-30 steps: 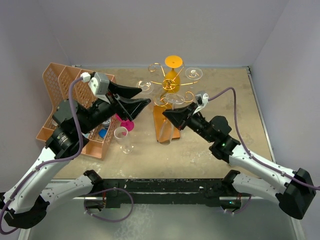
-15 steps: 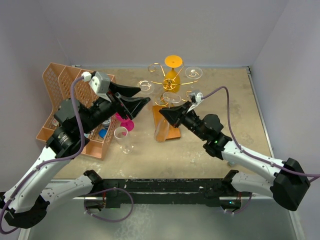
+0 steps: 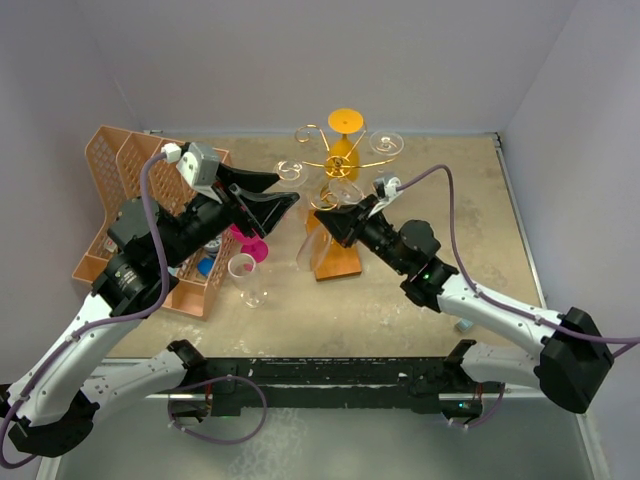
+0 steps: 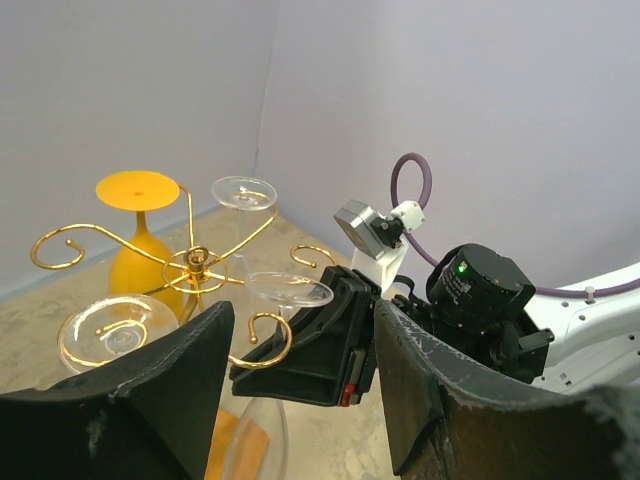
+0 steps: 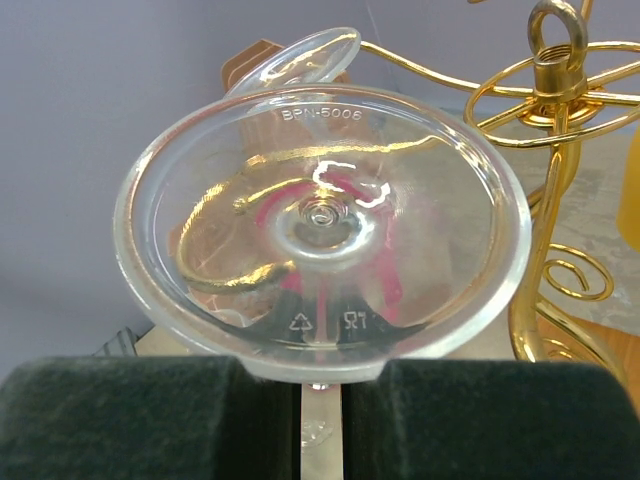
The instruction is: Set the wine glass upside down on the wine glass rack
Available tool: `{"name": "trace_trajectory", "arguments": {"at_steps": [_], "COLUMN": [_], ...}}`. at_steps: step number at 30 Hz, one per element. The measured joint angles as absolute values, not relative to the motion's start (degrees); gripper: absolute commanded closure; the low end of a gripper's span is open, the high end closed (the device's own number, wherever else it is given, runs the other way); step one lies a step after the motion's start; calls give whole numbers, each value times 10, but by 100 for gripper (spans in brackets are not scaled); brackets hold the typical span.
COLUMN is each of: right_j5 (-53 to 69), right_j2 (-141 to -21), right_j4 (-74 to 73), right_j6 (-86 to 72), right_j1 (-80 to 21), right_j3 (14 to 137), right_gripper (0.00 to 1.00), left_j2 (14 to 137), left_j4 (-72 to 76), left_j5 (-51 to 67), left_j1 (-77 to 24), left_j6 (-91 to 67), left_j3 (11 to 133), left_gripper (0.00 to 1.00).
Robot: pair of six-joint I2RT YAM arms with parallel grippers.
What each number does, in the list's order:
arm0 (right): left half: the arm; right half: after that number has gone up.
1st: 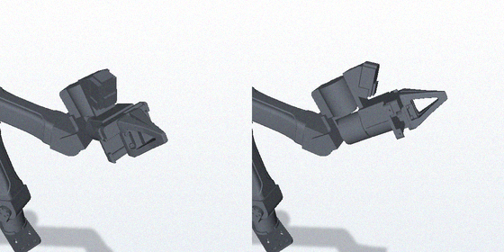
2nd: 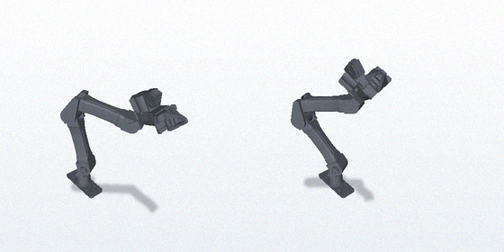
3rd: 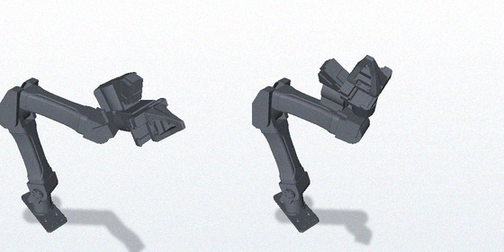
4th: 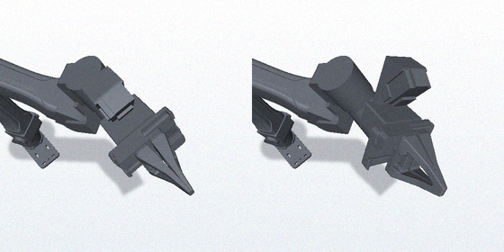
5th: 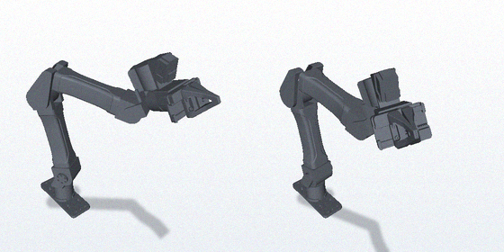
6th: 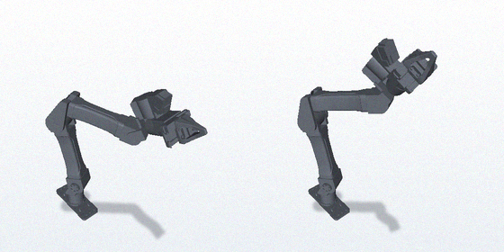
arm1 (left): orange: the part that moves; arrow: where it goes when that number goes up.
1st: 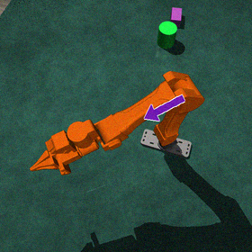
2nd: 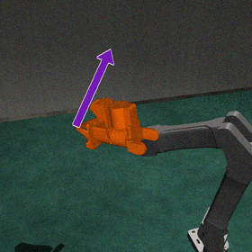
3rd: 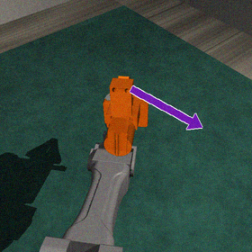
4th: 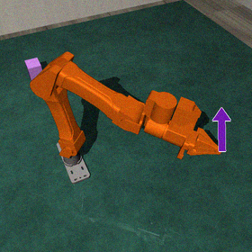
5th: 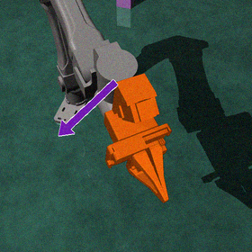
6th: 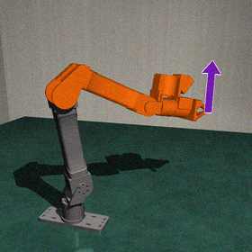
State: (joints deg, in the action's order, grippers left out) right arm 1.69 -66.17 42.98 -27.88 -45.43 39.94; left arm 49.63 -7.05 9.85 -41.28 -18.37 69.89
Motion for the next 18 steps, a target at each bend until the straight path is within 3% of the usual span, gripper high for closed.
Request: {"name": "trace_trajectory", "arguments": {"at_steps": [18], "right_j5": [-77], "right_j2": [-671], "right_j4": [324], "right_j6": [-279], "right_j1": [-457], "right_j3": [453], "right_gripper": [100], "left_j2": [503], "left_j4": [-74], "left_j5": [68], "left_j1": [-413], "left_j6": [-188], "left_j3": [699], "left_gripper": [44]}}
